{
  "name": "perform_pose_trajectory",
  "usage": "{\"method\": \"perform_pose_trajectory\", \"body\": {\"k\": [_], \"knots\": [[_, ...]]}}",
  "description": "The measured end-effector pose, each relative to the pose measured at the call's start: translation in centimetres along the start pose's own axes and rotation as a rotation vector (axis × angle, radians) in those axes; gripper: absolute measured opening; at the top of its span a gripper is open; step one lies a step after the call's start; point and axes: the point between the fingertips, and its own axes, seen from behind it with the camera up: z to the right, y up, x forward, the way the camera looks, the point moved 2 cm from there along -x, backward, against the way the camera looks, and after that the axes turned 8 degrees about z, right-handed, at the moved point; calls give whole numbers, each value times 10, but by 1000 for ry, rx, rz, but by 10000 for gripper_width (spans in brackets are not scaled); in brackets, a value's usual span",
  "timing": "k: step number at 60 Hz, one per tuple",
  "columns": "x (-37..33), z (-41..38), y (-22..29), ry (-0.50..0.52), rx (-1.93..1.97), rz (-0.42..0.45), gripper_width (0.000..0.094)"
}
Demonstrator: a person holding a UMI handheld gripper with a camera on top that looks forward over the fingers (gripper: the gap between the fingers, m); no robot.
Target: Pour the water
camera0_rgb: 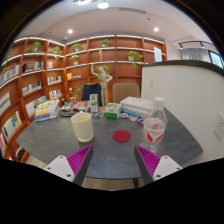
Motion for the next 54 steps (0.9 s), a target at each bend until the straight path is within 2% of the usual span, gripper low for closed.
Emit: {"method": "perform_pose_trajectory", "body": {"k": [6,13,30,33,38,42,46,47,54], "knots": [[-3,42,-25,-42,0,-20,883],[6,78,-30,-73,17,-16,891],[67,115,10,-55,12,112,878],[79,116,15,-43,14,132,822],[94,119,20,-51,23,153,678],[102,127,20,-57,5,160,528],[105,126,21,-46,9,173,481],[106,126,21,-46,12,177,445],[108,128,23,-87,-14,171,324]]}}
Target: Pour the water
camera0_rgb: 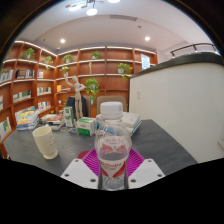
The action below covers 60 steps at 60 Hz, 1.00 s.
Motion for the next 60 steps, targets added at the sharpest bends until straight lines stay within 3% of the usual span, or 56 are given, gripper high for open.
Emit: {"method": "perform_pose_trajectory", "body": {"k": [17,32,49,60], "knots": [[8,-28,5,-3,-206,-58,307],[37,-100,22,87,-776,-136,308],[76,-135,60,50,-1521,-134,306],[87,-148,72,25,-1805,-136,307]]}}
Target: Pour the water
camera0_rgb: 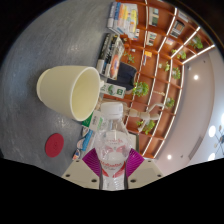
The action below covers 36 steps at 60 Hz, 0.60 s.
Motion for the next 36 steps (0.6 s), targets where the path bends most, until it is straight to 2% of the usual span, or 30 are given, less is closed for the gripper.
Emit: {"method": "perform_pose_trajectory", "body": {"k": [11,17,28,36], "knots": [[7,10,15,-22,-275,2,313],[9,9,19,-20,-303,6,313],[5,0,23,6,-196,23,314],[-5,-6,23,49,143,62,317]]}}
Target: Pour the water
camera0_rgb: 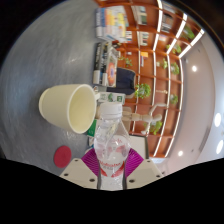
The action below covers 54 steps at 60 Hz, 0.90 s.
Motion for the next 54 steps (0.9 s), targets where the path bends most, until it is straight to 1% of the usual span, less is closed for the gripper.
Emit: {"method": "perform_pose_trajectory", "body": {"k": [6,10,19,20,21,25,26,28,34,39,50,54], "knots": [[-6,-5,-6,53,356,40,316],[-9,-6,-12,75,564,40,317],[-3,-10,-23,124,1030,122,315],[-1,-12,-17,126,1079,129,316],[1,-14,-25,135,1129,147,316],[5,-17,-40,139,1309,173,317],[5,-17,-32,135,1348,174,316],[7,-18,-43,134,1422,196,316],[12,-23,-58,111,1547,223,316],[18,-28,-70,93,1626,227,314],[30,-35,-70,81,1685,287,315],[38,-47,-67,100,1691,280,323]]}}
